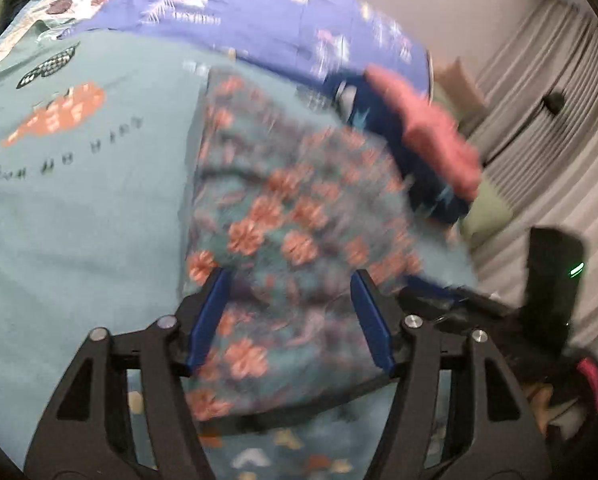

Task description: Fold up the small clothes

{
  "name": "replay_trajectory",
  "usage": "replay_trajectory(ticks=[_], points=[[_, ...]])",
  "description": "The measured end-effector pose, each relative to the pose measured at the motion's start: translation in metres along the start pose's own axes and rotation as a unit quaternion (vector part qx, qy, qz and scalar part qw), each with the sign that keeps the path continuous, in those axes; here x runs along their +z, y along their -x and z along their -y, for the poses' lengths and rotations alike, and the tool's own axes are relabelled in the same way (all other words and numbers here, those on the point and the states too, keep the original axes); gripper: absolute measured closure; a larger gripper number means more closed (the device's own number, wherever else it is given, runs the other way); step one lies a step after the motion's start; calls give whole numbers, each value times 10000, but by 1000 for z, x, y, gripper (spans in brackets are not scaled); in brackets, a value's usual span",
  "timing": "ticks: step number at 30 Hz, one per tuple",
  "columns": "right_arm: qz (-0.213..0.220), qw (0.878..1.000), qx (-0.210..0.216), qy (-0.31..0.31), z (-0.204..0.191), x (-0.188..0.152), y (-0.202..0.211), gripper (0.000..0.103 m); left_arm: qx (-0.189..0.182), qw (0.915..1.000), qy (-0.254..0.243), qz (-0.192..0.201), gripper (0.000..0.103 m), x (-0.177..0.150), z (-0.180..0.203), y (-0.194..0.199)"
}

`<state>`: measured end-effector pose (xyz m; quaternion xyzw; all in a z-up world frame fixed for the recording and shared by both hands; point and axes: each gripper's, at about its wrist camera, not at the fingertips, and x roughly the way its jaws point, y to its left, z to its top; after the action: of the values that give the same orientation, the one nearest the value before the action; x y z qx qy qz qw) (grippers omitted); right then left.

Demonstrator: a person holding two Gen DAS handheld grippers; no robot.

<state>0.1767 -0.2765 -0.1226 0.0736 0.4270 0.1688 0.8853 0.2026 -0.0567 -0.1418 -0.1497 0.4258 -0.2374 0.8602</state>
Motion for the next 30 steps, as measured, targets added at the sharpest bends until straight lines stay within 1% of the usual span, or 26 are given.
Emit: replay_trajectory(ticks=[1,2,3,5,7,8,10,11,12,14,15,16,17,18,19,20,21,23,24,25,26,28,30], points=[[80,9995,165,-257,8,-7,3,60,88,9998,-188,57,44,-5,3,2],[107,9985,303,-435,13,-15,6,60,162,9993,-335,29,44,-9,7,6],[80,9983,351,-463,14,-21,9,60,197,9990,-400,-17,44,-10,9,9],[-38,9995,208,-224,5,-26,19,60,37,9987,-498,-78,44,-7,13,20],[-63,9999,37,-150,0,-18,32,59,-157,9982,-570,49,44,5,17,38],[37,9999,11,-117,-4,-10,42,59,-189,9975,-663,166,43,18,20,43],[449,9990,-20,-2,-12,9,60,58,-160,9961,-795,345,39,40,25,41],[660,9977,-155,51,-18,22,64,56,-176,9958,-805,397,38,51,27,37],[744,9968,-268,101,-15,31,61,53,-284,9962,-750,335,38,66,27,24],[794,9959,-380,199,-23,46,40,53,-440,9969,-644,67,38,81,23,-1],[707,9968,-327,163,-23,54,21,53,-408,9975,-551,-182,38,88,20,-23],[623,9975,-299,126,-18,52,14,53,-376,9975,-470,-365,38,91,16,-37],[476,9983,-327,77,-18,50,-1,53,-352,9971,-377,-557,38,92,11,-52],[285,9985,-456,59,-16,46,-20,53,-316,9961,-239,-786,39,91,1,-69],[155,9982,-563,105,-14,40,-33,53,-352,9954,-168,-872,44,90,-4,-76],[195,9974,-644,264,-14,29,-42,53,-411,9953,-143,-865,45,92,-7,-76],[337,9963,-678,412,-14,23,-41,53,-595,9943,-69,-886,45,97,-9,-71],[297,9959,-709,483,-16,22,-34,53,-764,9935,18,-844,44,108,-14,-60],[194,9959,-761,454,-17,25,-28,53,-744,9950,37,-662,42,119,-18,-50],[178,9960,-783,395,-17,28,-24,53,-708,9960,51,-537,38,126,-21,-45],[250,9963,-771,275,-20,32,-16,52,-710,9963,70,-471,36,132,-25,-43],[471,9969,-593,234,-30,37,-5,48,-812,9948,39,-615,35,143,-32,-50],[582,9969,-325,413,-53,37,-4,45,-869,9924,42,-870,35,146,-38,-65]])
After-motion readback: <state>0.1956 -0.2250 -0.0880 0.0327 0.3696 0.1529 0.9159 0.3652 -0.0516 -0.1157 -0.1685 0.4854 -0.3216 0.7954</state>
